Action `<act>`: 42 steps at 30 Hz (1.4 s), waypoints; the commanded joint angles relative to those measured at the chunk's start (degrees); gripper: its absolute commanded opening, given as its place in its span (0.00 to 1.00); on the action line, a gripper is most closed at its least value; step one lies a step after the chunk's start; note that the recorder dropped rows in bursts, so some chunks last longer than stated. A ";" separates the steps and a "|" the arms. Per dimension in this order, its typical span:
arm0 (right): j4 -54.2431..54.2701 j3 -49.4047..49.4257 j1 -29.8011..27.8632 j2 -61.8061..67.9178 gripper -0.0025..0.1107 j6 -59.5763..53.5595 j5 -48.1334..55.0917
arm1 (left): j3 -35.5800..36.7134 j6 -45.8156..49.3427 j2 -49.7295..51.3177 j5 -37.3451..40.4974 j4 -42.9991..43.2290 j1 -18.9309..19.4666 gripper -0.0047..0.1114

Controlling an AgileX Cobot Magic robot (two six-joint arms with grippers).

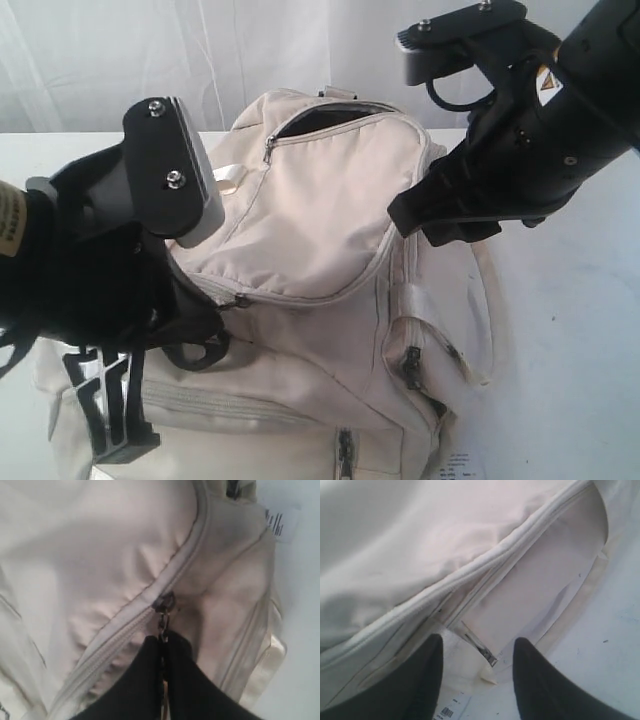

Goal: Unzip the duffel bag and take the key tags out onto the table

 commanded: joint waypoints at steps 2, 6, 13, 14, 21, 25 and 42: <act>-0.45 0.27 0.03 -0.25 0.39 0.20 -0.35 | -0.36 -11.32 -1.06 9.30 12.12 -0.25 0.04; -0.45 0.27 0.03 -0.25 0.39 0.20 -1.04 | -0.36 -15.57 -1.06 13.48 20.10 -0.25 0.04; -0.45 0.27 0.03 -0.25 0.39 0.20 -1.04 | -0.36 -20.08 -1.06 18.71 28.33 -0.25 0.04; -0.45 0.27 0.03 -0.25 0.39 0.20 -1.04 | -0.36 -21.01 -1.06 19.73 29.73 -0.25 0.04; -0.45 0.27 0.03 -0.25 0.39 0.20 -1.04 | -0.36 -24.65 -1.06 22.27 35.90 -0.25 0.04; -0.45 0.27 0.03 -0.25 0.39 0.20 -1.04 | -0.11 -24.65 -1.06 22.60 36.01 -0.25 0.04; -0.45 0.27 0.03 -0.25 0.39 0.20 -0.30 | -0.11 -29.64 2.06 19.46 48.37 4.43 0.04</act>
